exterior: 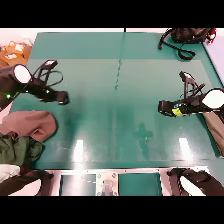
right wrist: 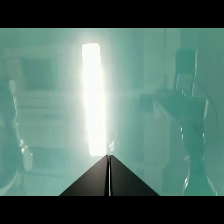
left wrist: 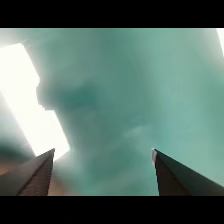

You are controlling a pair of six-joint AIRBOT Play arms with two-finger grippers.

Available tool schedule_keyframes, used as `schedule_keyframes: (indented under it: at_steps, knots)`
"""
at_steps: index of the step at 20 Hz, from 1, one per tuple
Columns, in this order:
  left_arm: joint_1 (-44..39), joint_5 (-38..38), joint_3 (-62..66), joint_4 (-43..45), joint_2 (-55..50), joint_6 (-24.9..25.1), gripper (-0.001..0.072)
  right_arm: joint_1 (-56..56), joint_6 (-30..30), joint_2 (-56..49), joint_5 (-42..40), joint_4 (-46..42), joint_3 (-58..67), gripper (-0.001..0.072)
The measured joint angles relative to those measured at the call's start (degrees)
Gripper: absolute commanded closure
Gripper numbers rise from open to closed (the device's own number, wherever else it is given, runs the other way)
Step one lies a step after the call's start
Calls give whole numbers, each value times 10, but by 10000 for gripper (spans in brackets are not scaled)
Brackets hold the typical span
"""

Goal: Fold the shirts.

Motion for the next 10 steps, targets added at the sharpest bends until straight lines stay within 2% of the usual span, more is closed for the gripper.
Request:
schedule_keyframes:
  at_steps: [3,6,7,8,9,10]
  knots:
    - [36,-61,-11,164,0,-73,-10,0,-8,-1,-16,0,0,697]
    - [99,-78,-57,220,0,-106,-7,0,-17,-8,-26,0,0,697]
    - [120,-75,-79,224,0,-112,45,0,-19,-12,-28,0,0,697]
    - [137,-69,-99,224,0,-115,215,0,-21,-16,-29,0,0,697]
    - [152,-59,-121,222,0,-116,480,0,-23,-21,-31,0,0,697]
    - [162,-52,-140,222,0,-116,678,0,-25,-26,-32,0,0,697]
